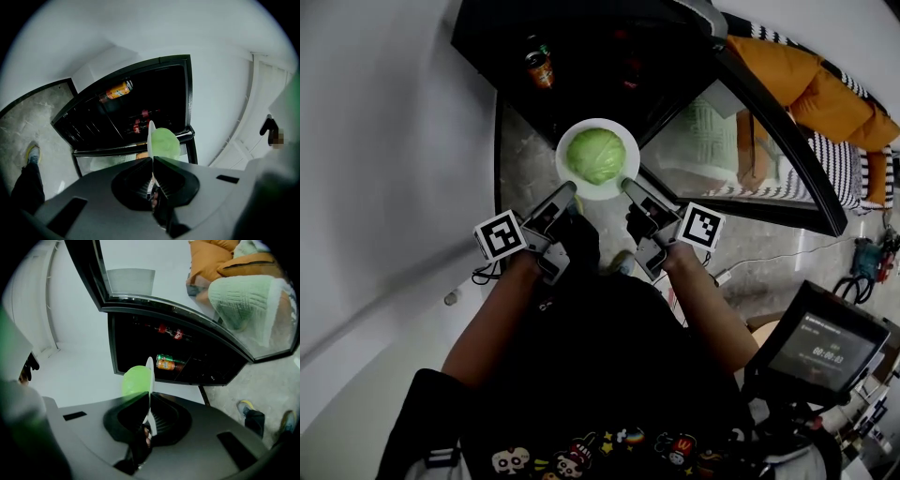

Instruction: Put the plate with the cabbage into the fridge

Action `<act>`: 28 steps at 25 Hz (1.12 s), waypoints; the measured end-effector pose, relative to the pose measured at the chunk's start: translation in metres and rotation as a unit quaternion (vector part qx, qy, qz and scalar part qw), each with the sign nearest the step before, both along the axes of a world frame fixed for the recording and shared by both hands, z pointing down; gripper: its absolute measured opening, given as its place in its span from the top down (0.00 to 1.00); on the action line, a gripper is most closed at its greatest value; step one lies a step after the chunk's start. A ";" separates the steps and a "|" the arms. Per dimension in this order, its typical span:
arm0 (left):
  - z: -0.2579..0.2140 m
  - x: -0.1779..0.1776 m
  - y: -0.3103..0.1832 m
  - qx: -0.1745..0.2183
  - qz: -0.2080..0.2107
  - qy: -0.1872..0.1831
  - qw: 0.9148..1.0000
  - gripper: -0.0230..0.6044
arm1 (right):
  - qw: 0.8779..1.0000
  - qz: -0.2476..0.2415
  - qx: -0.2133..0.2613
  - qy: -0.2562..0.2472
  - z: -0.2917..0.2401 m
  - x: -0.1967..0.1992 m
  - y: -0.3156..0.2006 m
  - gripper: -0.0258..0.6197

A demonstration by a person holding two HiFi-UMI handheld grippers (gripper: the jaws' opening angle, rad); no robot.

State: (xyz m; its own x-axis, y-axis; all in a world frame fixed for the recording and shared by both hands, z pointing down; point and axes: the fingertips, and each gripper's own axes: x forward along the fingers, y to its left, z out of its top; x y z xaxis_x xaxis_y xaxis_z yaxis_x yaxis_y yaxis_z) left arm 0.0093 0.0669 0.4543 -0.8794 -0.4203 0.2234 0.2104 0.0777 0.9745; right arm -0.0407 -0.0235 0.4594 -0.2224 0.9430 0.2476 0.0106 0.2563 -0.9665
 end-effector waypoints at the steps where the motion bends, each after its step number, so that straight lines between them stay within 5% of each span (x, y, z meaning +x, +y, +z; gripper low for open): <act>1: -0.001 0.001 -0.001 -0.002 0.000 0.001 1.000 0.95 | 1.000 0.001 -0.002 0.001 0.000 0.001 -0.001 0.93; 11: 0.013 0.002 -0.002 0.008 0.002 0.024 1.000 0.95 | 1.000 -0.002 0.013 0.022 0.012 0.002 -0.002 0.93; 16: 0.019 0.004 -0.001 -0.035 0.032 0.024 0.999 0.95 | 1.000 0.002 0.016 0.023 0.015 0.003 -0.006 0.93; 28: 0.025 0.001 -0.002 -0.009 0.036 0.027 0.999 0.95 | 0.999 0.020 0.035 0.032 0.021 0.003 -0.009 0.93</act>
State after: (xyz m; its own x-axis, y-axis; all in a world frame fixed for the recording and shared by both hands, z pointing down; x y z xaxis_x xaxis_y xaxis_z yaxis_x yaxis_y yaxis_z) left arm 0.0103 0.0644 0.4789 -0.8339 -0.4771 0.2776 0.2562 0.1109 0.9602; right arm -0.0382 -0.0323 0.4801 -0.2409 0.9133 0.3284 -0.0619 0.3232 -0.9443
